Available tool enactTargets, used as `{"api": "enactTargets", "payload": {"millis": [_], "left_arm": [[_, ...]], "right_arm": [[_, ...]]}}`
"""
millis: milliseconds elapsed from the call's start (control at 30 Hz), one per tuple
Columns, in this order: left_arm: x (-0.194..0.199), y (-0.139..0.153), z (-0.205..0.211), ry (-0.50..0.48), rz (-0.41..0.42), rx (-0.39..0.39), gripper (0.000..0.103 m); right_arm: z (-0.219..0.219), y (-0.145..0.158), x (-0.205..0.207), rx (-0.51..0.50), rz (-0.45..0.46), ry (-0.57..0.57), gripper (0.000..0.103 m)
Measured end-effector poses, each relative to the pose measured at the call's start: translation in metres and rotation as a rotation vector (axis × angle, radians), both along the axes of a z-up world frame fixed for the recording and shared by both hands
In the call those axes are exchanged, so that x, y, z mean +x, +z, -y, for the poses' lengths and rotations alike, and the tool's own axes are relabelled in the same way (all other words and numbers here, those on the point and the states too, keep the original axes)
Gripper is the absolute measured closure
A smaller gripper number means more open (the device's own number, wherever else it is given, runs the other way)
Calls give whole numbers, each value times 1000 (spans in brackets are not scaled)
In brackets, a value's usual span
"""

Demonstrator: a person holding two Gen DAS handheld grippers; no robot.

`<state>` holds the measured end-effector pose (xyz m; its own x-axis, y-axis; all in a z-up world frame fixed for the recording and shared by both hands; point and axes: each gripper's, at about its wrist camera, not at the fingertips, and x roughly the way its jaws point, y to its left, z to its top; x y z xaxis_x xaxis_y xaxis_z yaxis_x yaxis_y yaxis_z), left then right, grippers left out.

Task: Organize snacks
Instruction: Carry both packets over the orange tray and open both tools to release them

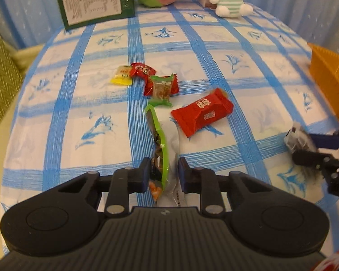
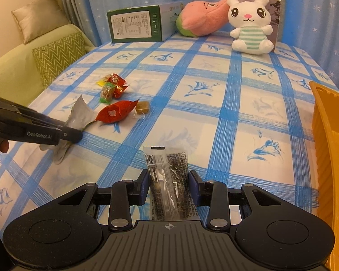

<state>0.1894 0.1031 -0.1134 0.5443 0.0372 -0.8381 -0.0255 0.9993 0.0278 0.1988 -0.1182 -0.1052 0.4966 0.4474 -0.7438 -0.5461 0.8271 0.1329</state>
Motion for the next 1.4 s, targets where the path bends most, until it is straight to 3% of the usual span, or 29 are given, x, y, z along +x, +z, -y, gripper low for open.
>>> {"api": "enactTargets", "payload": {"millis": [267,467,633,1400], "left_arm": [[-9,1,9,-2,18,49,81],[-20,6,19,1,25,30,81],[-34,13,29,-3,33,3,81],[-81,68,114,-120,129,-29,81]], "right_arm": [[-5,-7,-4,-55,30,20,66],[-11,-12,-10,-107,64,55,65],[-7,-9,-14,-90,31,31,65],[67,63,-74,47,81,-195,65]]}}
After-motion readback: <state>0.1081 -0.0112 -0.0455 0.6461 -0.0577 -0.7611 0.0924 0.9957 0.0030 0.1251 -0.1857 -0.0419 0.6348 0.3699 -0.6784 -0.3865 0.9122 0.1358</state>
